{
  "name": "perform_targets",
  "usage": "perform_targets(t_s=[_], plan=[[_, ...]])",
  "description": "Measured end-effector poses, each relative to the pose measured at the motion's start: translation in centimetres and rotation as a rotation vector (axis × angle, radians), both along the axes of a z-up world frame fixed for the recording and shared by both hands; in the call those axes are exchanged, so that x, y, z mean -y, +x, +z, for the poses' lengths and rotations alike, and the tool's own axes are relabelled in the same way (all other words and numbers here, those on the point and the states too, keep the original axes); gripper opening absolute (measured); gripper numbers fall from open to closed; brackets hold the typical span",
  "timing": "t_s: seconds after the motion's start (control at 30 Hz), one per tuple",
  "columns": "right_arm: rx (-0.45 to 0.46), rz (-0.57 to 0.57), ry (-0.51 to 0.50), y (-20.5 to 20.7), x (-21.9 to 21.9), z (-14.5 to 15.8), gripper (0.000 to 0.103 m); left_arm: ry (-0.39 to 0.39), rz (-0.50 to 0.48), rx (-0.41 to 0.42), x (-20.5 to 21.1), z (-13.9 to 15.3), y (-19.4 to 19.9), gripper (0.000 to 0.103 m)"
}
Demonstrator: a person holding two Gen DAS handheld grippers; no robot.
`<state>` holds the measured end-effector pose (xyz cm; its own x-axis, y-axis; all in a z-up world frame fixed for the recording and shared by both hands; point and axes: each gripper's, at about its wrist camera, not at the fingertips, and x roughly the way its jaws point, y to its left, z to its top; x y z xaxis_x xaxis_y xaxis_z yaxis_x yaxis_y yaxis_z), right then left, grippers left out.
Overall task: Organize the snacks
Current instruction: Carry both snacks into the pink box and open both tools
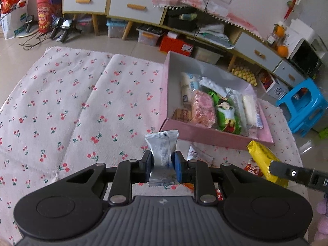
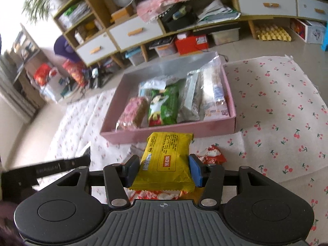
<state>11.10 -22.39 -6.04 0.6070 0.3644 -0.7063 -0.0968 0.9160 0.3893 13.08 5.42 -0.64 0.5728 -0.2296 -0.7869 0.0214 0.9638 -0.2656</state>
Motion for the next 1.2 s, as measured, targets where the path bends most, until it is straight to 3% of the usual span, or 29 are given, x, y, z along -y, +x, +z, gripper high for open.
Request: perform_targets(t_s=[0.23,0.43,0.53,0.73,1.2], plan=[[0.067,-0.097,0.066,0.8,1.3,0.7,0.051,-0.019,-0.032,0.071,0.9,1.3,0.8,0.021],[0.119,-0.17,0.111,2.8,2.2,0.1,0.051,0.043,-0.09,0.15,2.7,1.7,4.3,0.021],[0.132,-0.188,0.121,3.9,2.3,-0.2,0.051,0.052,-0.119,0.148,3.2,1.3,6.8,0.021],[0.161,-0.204,0.155,5.4,1.7,-1.2,0.051,0.143,-0.154,0.163,4.5,0.2,10.4,0.021],[0.201,-0.235,0.087,6.5,0.5,-2.8,0.052,0.247,-0.188,0.165,6.3,-1.0,12.6,0.022]])
